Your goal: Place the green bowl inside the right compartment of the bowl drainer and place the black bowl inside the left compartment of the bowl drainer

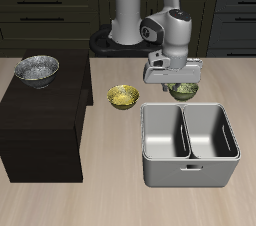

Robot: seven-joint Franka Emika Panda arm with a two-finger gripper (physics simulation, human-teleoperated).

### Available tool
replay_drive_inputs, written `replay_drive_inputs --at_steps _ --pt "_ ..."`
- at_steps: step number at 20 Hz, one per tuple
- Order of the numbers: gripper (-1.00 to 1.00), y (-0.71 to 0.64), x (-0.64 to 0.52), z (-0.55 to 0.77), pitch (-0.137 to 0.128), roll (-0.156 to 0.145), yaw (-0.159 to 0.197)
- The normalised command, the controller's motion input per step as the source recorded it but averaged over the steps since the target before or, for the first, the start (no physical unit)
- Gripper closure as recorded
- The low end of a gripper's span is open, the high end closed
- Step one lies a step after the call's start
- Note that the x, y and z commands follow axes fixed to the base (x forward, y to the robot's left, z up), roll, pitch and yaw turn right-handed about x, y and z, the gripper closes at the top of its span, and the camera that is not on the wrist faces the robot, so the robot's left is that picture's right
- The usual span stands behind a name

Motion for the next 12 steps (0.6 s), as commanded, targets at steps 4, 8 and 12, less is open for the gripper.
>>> replay_drive_inputs --at_steps 4,8,12 --pt "1.00 -0.05 0.02 0.12 -0.014 0.002 -0.011" --pt "1.00 -0.04 0.05 0.23 -0.027 0.006 -0.012" --pt "1.00 -0.08 0.08 0.43 -0.038 0.002 -0.021"
